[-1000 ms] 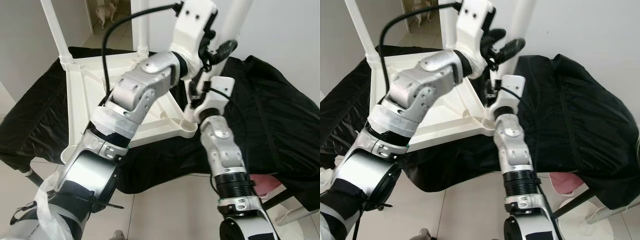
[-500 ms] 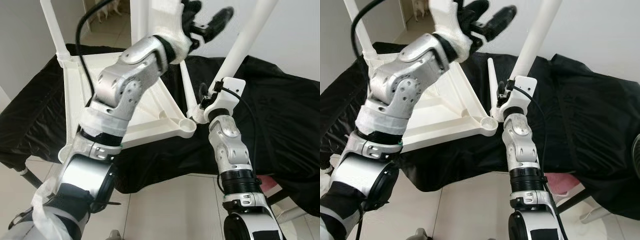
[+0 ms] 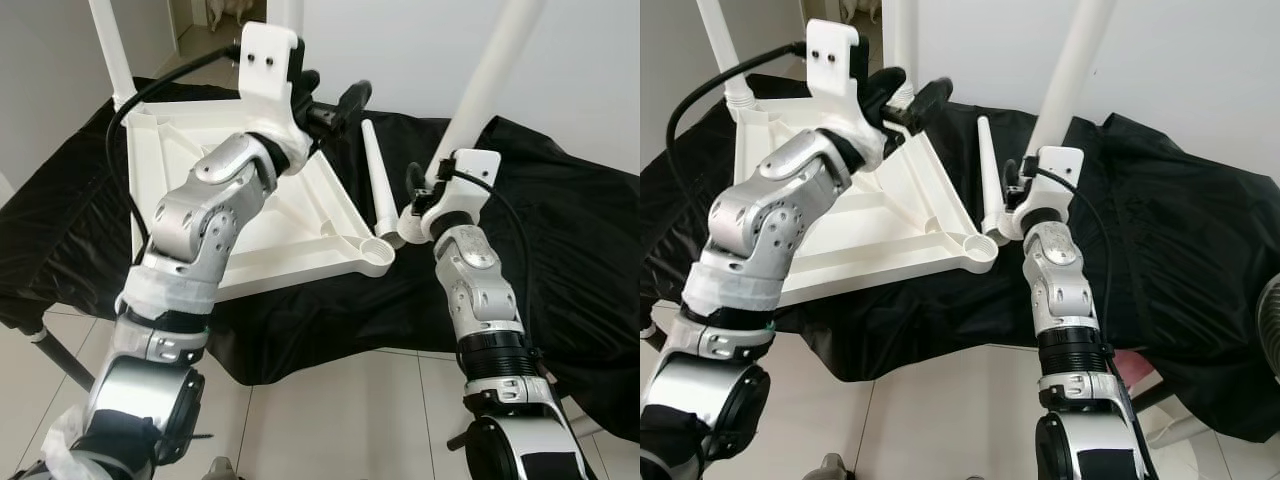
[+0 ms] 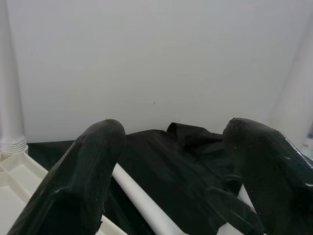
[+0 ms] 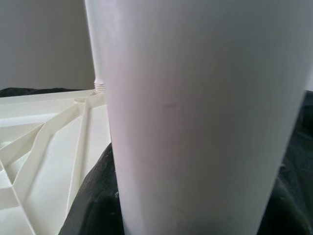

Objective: Building children table

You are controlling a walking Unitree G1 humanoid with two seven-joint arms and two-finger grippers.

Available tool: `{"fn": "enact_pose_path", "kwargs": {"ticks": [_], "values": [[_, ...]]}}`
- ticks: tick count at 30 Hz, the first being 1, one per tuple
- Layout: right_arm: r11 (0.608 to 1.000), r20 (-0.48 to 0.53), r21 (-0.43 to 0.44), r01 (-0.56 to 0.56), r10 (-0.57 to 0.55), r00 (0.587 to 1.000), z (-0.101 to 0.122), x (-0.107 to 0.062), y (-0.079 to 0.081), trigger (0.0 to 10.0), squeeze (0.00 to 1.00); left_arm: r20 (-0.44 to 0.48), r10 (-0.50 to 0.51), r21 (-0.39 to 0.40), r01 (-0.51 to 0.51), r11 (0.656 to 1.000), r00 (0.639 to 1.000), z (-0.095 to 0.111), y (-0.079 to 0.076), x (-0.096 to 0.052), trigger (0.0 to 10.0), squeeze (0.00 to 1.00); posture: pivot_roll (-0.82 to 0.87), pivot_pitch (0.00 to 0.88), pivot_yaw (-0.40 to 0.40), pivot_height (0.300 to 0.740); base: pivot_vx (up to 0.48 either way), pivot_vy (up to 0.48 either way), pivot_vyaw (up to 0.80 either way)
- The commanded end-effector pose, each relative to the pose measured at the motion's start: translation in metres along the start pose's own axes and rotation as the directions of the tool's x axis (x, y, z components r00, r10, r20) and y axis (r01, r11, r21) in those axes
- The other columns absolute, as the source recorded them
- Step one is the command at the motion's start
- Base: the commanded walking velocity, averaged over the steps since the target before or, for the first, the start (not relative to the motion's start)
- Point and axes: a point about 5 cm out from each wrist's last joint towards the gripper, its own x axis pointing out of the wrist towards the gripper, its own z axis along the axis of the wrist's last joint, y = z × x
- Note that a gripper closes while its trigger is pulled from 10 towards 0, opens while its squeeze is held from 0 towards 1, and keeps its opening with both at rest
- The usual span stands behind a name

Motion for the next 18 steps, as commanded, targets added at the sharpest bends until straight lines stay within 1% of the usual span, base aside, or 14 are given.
{"fn": "enact_pose_path", "kwargs": {"ticks": [1,2,3,4,7,9,11,12,13,14,15,17,18], "values": [[1.000,0.017,-0.018,-0.015,0.016,1.000,0.002,0.000,-0.004,10.0,0.00,-0.042,0.016,0.024,-0.015,1.000,0.999,-0.009,-0.002,-0.005,10.0,0.00,0.08,0.040,-0.112,0.740,0.000,0.000,0.00],[0.999,0.021,-0.029,-0.031,0.032,0.999,0.002,0.000,-0.004,10.0,0.00,-0.067,0.033,0.040,-0.030,0.999,0.997,-0.016,0.000,-0.010,10.0,0.00,0.07,0.040,-0.104,0.740,0.000,0.000,0.00],[0.999,0.021,-0.029,-0.031,0.032,0.999,0.002,0.000,-0.004,10.0,0.00,-0.067,0.033,0.040,-0.030,0.999,0.997,-0.016,0.000,-0.010,10.0,0.00,0.07,0.040,-0.104,0.740,0.000,0.000,0.00],[0.998,0.031,-0.040,-0.049,0.050,0.998,0.003,-0.001,-0.002,10.0,0.00,-0.089,0.052,0.048,-0.048,0.998,0.995,-0.024,0.003,-0.014,10.0,0.00,0.06,0.039,-0.098,0.740,0.000,0.000,0.00],[0.997,0.038,-0.052,-0.063,0.065,0.997,0.003,-0.002,0.000,10.0,0.00,-0.104,0.072,0.062,-0.065,0.996,0.992,-0.030,0.006,-0.016,10.0,0.00,0.06,0.037,-0.092,0.740,0.000,0.000,0.00],[0.995,0.041,-0.068,-0.078,0.081,0.996,0.001,-0.005,0.001,10.0,0.00,-0.153,0.100,0.086,-0.088,0.992,0.983,-0.042,0.012,-0.019,10.0,0.00,0.06,0.035,-0.083,0.740,0.000,0.000,0.00],[0.995,0.041,-0.068,-0.078,0.081,0.996,0.001,-0.005,0.001,10.0,0.00,-0.153,0.100,0.086,-0.088,0.992,0.983,-0.042,0.012,-0.019,10.0,0.00,0.06,0.035,-0.083,0.740,0.000,0.000,0.00],[0.994,0.036,-0.077,-0.081,0.084,0.996,-0.001,-0.006,0.000,10.0,0.00,-0.205,0.063,0.129,-0.037,0.991,0.977,-0.053,0.008,-0.022,10.0,0.00,0.05,0.032,-0.073,0.740,0.000,0.000,0.00],[0.993,0.029,-0.085,-0.086,0.089,0.996,-0.003,-0.008,-0.001,10.0,0.00,-0.249,0.005,0.164,0.038,0.986,0.968,-0.062,0.001,-0.025,10.0,0.00,0.05,0.030,-0.068,0.740,0.000,0.000,0.00],[0.993,0.029,-0.085,-0.086,0.089,0.996,-0.003,-0.008,-0.001,10.0,0.00,-0.249,0.005,0.164,0.038,0.986,0.968,-0.062,0.001,-0.025,10.0,0.00,0.05,0.030,-0.068,0.740,0.000,0.000,0.00],[0.991,0.025,-0.095,-0.095,0.098,0.995,-0.005,-0.008,-0.001,10.0,0.00,-0.281,-0.049,0.170,0.099,0.980,0.959,-0.069,-0.006,-0.027,10.0,0.00,0.04,0.028,-0.065,0.740,0.000,0.000,0.00],[0.991,0.025,-0.095,-0.095,0.098,0.995,-0.005,-0.008,-0.001,10.0,0.00,-0.281,-0.049,0.170,0.099,0.980,0.959,-0.069,-0.006,-0.027,10.0,0.00,0.04,0.028,-0.065,0.740,0.000,0.000,0.00],[0.987,0.019,-0.112,-0.117,0.120,0.993,-0.006,-0.010,-0.001,10.0,0.00,-0.285,-0.082,0.177,0.137,0.975,0.955,-0.073,-0.013,-0.028,10.0,0.00,0.04,0.027,-0.062,0.740,0.000,0.000,0.00]]}}
